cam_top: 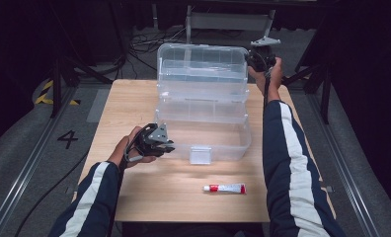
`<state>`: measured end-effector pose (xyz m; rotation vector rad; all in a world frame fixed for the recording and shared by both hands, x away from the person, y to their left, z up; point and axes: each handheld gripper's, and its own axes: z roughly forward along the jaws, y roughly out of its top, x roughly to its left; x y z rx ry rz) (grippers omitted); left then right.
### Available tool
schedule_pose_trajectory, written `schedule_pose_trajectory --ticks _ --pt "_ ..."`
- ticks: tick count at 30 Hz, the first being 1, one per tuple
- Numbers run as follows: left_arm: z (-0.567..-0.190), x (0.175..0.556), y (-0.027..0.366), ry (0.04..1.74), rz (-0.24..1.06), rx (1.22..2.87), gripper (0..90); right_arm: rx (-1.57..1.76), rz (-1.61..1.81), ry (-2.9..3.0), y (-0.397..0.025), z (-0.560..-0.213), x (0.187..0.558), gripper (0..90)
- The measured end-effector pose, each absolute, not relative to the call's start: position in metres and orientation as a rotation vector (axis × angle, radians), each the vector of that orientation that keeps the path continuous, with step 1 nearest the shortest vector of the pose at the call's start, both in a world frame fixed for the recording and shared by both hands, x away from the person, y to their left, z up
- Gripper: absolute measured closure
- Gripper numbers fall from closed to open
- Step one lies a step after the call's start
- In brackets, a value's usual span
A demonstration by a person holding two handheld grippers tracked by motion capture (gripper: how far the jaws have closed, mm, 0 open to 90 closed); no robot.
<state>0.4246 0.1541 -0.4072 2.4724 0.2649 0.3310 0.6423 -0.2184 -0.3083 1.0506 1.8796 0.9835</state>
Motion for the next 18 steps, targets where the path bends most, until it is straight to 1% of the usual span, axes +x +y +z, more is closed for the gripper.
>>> schedule_pose_trajectory --ticks 18 --pt "-0.408 0.426 0.154 0.256 0.32 2.482 73.9 1.082 0.921 1.929 -0.22 -0.314 0.654 81.2"
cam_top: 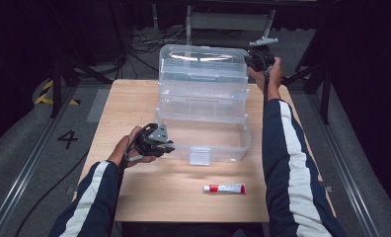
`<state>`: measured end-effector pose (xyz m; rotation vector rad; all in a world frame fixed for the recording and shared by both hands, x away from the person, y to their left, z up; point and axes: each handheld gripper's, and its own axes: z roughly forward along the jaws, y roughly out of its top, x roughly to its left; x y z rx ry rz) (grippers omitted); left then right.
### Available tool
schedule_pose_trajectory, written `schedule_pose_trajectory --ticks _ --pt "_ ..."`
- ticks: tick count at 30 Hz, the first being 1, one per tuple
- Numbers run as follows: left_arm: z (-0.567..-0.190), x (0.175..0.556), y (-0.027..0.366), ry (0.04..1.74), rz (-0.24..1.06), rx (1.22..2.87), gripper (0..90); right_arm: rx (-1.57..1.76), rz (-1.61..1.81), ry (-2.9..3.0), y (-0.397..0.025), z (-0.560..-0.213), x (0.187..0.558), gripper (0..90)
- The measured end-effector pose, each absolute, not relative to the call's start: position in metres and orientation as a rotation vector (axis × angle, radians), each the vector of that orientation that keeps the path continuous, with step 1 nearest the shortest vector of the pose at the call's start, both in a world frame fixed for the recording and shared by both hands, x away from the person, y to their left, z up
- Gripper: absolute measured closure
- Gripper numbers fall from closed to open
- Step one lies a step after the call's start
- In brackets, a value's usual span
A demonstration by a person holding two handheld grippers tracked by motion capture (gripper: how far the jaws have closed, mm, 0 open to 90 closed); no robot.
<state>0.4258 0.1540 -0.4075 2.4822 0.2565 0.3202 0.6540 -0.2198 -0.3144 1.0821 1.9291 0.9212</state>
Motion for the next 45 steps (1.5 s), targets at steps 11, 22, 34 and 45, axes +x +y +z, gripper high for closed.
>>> schedule_pose_trajectory --ticks 11,22,34,45 --pt "-0.409 0.427 0.155 0.24 0.311 2.47 73.5 1.111 0.861 1.953 -0.219 -0.318 0.659 79.9" --pt "-0.409 0.43 0.155 0.24 0.264 2.449 77.9 1.133 0.858 1.943 -0.235 -0.316 0.656 83.5" --pt "-0.409 0.431 0.155 0.242 0.264 2.439 77.7 1.065 0.937 1.955 -0.239 -0.303 0.629 80.1" --pt "-0.41 0.43 0.155 0.258 0.264 2.427 77.1 0.971 0.994 2.025 -0.243 -0.3 0.578 75.5"
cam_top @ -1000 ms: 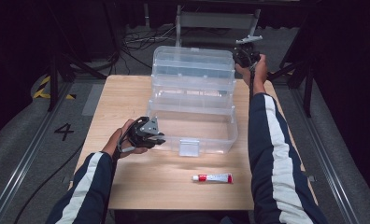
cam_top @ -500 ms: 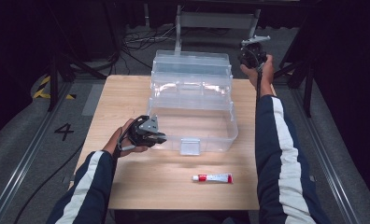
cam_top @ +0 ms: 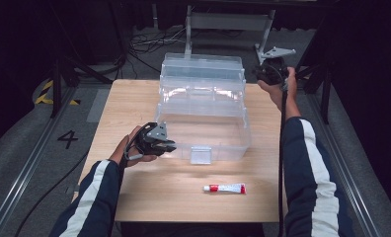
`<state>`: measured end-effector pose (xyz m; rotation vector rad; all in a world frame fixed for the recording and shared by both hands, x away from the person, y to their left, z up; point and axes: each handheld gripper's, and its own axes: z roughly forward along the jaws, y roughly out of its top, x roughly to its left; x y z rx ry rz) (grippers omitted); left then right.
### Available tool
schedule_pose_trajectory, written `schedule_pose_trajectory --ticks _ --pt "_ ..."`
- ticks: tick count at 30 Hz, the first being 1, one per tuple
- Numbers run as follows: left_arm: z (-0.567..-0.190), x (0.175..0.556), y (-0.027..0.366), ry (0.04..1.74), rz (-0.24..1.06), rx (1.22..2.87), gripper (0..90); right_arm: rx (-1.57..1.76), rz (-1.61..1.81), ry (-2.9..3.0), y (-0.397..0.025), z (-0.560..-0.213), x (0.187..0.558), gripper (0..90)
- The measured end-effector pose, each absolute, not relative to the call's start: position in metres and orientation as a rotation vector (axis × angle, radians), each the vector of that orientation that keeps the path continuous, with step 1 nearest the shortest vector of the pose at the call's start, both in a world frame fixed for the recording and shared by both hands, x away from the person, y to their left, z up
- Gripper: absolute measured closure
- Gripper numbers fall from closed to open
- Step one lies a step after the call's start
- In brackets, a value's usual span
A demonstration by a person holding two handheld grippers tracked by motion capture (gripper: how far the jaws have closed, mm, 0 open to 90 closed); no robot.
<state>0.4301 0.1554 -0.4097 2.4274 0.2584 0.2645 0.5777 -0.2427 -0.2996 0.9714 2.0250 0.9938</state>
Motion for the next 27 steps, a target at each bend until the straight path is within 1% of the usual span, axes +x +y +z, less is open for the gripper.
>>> schedule_pose_trajectory --ticks 3,5,6,9,10,12,13,18,19,27 --pt "-0.41 0.43 0.155 0.257 0.264 2.426 77.1 0.951 1.017 2.049 -0.247 -0.302 0.561 75.7" --pt "-0.41 0.43 0.155 0.256 0.265 2.427 77.1 0.941 1.013 2.063 -0.248 -0.302 0.557 75.8" --pt "-0.41 0.431 0.156 0.253 0.262 2.426 77.2 0.908 1.02 2.087 -0.252 -0.303 0.541 75.7" --pt "-0.41 0.431 0.156 0.256 0.26 2.426 77.3 0.886 1.041 2.1 -0.258 -0.303 0.525 75.6" --pt "-0.41 0.431 0.156 0.256 0.26 2.426 77.4 0.886 1.041 2.1 -0.258 -0.303 0.525 75.6" --pt "-0.409 0.431 0.156 0.255 0.255 2.431 77.5 0.867 1.055 2.105 -0.265 -0.304 0.508 75.6" --pt "-0.409 0.431 0.156 0.256 0.254 2.432 77.6 0.851 1.079 2.11 -0.27 -0.306 0.495 75.3" --pt "-0.409 0.431 0.155 0.263 0.244 2.435 77.7 0.829 1.074 2.149 -0.28 -0.319 0.468 72.5" --pt "-0.409 0.431 0.155 0.263 0.244 2.435 77.6 0.829 1.074 2.149 -0.28 -0.319 0.468 72.5" --pt "-0.409 0.43 0.154 0.266 0.262 2.437 76.9 0.819 1.112 2.212 -0.29 -0.352 0.423 70.8"
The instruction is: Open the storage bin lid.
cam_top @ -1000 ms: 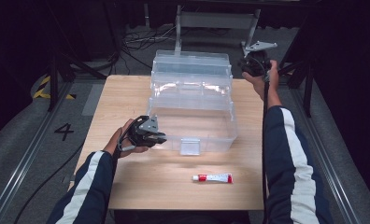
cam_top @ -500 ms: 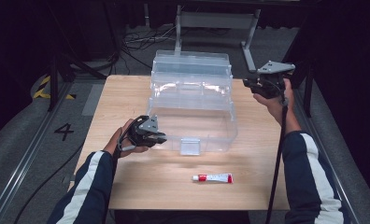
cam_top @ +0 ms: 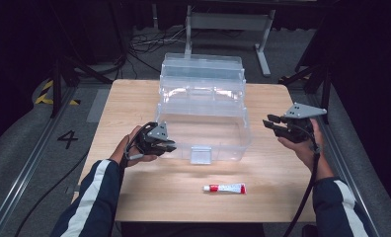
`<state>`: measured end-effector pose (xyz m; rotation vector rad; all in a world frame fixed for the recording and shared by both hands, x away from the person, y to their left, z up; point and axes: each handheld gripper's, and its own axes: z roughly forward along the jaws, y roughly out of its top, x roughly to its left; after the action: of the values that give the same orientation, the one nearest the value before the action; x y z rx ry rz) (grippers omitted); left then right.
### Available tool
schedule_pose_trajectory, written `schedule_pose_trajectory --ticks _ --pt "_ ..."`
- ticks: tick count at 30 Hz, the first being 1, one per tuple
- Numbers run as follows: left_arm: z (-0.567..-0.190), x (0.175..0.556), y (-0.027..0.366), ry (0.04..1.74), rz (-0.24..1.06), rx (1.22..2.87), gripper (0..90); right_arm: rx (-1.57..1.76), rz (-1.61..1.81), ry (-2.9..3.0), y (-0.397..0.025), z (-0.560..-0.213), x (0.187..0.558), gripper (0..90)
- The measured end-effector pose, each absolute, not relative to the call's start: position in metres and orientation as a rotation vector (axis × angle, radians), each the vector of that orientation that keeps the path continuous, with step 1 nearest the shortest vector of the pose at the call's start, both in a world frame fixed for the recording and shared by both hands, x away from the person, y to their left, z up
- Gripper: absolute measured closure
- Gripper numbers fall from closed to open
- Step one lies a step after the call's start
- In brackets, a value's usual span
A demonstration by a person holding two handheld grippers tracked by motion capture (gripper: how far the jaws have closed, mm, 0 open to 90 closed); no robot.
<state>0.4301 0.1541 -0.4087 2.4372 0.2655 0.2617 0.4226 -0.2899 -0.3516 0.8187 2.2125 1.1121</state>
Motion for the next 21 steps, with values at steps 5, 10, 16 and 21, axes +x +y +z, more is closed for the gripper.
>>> schedule_pose_trajectory --ticks 5,10,16,21 --pt "-0.407 0.428 0.152 0.267 0.286 2.453 76.6 0.795 1.105 2.274 -0.286 -0.367 0.405 70.5" --pt "-0.406 0.426 0.15 0.272 0.312 2.466 76.4 0.77 1.106 2.384 -0.28 -0.383 0.391 68.9" --pt "-0.404 0.42 0.152 0.301 0.369 2.464 74.0 0.727 1.082 2.495 -0.265 -0.402 0.377 67.3" --pt "-0.399 0.416 0.157 0.304 0.396 2.447 71.0 0.686 1.079 2.567 -0.252 -0.412 0.37 66.5"
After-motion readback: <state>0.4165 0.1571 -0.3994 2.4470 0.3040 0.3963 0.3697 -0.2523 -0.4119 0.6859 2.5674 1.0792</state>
